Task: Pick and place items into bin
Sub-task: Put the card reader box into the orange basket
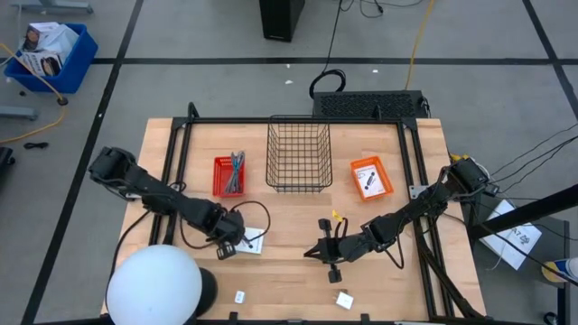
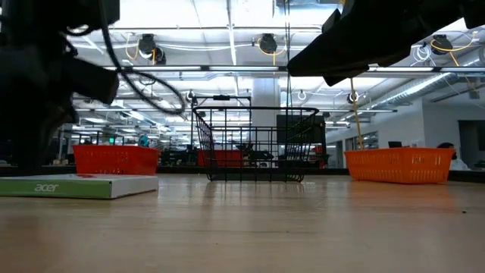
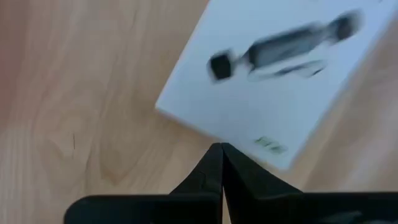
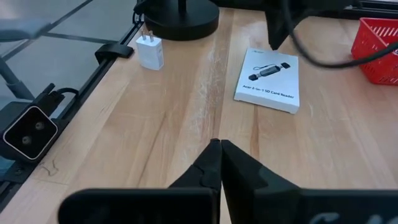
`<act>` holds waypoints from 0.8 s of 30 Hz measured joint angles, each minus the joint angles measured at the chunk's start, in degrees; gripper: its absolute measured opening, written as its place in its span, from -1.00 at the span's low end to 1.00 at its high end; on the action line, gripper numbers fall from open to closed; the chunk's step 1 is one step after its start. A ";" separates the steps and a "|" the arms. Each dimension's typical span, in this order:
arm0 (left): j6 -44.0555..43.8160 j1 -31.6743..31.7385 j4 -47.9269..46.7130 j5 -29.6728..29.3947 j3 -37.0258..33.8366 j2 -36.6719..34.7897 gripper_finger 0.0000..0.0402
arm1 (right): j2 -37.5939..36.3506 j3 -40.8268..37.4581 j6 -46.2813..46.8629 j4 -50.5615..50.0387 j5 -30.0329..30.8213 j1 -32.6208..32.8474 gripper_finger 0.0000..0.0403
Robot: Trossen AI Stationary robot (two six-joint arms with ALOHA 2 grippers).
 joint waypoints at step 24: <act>2.86 0.81 28.84 -0.79 -4.21 3.68 -0.98 | 0.00 -0.04 0.26 -3.48 1.79 -0.42 -1.00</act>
